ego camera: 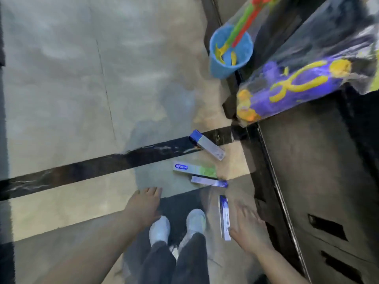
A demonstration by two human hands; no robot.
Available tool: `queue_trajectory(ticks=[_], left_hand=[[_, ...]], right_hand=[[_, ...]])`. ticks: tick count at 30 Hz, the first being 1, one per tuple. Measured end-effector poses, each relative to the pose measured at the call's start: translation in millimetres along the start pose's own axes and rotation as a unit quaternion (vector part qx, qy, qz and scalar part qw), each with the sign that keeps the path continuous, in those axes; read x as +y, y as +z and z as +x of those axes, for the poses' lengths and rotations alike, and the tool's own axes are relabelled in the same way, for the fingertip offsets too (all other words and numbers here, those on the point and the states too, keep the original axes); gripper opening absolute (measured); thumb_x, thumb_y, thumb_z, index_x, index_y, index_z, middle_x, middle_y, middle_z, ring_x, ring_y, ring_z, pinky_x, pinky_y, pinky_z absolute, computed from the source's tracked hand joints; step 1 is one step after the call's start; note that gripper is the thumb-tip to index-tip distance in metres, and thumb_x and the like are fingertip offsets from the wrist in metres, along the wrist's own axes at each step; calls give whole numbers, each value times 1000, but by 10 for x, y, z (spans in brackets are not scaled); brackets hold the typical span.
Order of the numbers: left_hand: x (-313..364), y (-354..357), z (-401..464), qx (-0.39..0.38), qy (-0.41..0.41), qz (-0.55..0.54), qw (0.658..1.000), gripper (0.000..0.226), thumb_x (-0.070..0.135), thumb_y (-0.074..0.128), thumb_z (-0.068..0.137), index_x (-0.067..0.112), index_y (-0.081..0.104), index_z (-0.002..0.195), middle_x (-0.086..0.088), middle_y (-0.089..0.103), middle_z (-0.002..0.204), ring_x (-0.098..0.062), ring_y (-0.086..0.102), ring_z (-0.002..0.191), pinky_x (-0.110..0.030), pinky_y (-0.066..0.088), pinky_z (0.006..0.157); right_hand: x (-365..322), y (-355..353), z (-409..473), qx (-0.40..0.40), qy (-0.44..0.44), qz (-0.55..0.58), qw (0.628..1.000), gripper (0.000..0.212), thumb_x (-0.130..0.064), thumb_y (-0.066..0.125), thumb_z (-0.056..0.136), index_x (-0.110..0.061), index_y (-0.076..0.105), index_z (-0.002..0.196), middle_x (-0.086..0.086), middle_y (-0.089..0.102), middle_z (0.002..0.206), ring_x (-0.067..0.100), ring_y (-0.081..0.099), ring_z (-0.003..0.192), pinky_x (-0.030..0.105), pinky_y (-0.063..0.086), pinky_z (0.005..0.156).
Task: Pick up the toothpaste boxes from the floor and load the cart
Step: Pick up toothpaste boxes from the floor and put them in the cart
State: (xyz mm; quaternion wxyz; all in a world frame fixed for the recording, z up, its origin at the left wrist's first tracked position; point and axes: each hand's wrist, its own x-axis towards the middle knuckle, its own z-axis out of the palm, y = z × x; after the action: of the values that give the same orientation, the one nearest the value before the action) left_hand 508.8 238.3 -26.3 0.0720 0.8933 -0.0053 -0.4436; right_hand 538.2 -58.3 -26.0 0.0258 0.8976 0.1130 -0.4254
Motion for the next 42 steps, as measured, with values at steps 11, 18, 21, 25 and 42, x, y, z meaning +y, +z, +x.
queue_trajectory(ticks=[11,18,21,25,42], left_hand=[[-156,1104,2967,30,-4,-8,1000,79,28,63,86,8,18,147,-9,32,149,-27,34,135,-37,32,110],[-101,1565,3836,123,66,99,985,48,13,57,86,13,39,131,-7,51,130,-27,49,120,-33,36,102],[-134,1562,3771,128,51,81,987,35,11,51,89,13,44,123,-7,56,121,-28,54,111,-32,40,91],[-298,1372,3326,108,-19,-10,994,30,15,52,90,13,45,119,-6,57,117,-28,55,106,-34,41,74],[-308,-1019,-1396,207,-122,-159,958,38,35,60,85,20,48,118,0,61,113,-24,60,104,-34,47,76]], right_hand=[[406,1461,2725,10,21,-53,998,85,-39,58,87,-11,10,151,6,17,158,24,17,146,37,16,119],[494,2023,3378,66,9,-87,994,29,-4,60,80,-6,58,108,15,60,111,34,57,108,40,47,85],[458,1972,3310,66,21,-111,991,25,-3,47,88,-14,53,110,7,60,113,28,57,107,32,45,73],[417,1686,2988,54,26,-111,992,30,-5,45,86,-20,49,112,2,60,111,25,58,102,30,37,66],[-321,-1378,-988,176,-24,-6,984,19,-15,53,82,-19,57,100,-1,64,97,24,62,96,33,41,62]])
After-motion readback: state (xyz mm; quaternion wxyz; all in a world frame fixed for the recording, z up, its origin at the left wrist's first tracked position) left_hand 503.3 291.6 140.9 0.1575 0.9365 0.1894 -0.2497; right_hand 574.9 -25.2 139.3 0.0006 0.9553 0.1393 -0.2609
